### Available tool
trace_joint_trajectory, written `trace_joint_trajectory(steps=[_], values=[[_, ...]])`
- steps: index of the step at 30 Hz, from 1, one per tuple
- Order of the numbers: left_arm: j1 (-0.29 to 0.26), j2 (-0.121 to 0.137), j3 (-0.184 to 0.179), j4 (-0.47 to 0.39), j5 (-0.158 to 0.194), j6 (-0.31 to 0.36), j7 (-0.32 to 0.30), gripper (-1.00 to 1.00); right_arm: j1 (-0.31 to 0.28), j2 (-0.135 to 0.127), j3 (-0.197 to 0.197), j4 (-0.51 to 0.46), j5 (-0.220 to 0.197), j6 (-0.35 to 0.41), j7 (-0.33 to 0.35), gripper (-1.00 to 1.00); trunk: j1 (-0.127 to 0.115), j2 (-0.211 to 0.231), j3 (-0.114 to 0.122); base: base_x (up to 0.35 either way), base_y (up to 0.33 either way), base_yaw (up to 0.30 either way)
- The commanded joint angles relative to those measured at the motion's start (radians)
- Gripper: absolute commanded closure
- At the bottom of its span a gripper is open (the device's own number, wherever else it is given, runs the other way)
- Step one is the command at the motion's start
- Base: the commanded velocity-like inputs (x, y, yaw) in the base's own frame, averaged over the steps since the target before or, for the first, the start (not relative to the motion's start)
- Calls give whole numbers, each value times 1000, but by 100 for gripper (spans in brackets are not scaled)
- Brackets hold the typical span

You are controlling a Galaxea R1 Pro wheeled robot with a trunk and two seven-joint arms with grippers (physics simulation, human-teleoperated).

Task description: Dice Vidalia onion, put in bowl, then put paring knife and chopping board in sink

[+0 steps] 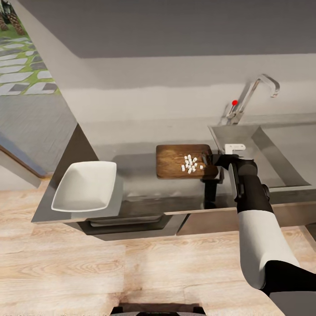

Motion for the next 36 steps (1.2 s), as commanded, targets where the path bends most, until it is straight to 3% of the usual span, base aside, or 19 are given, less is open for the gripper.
trace_joint_trajectory(steps=[1, 36], values=[[0, 1, -9, -2, 6, -2, 8, -100, -1, 1, -3, -1, 11, 4, 10, -100, 1, -2, -3, 0, 0, 0], [0, 1, -9, -2, 6, -2, 8, -100, -1, 0, -5, -1, 12, 5, 9, -100, 1, -2, -46, 0, 0, 0]])
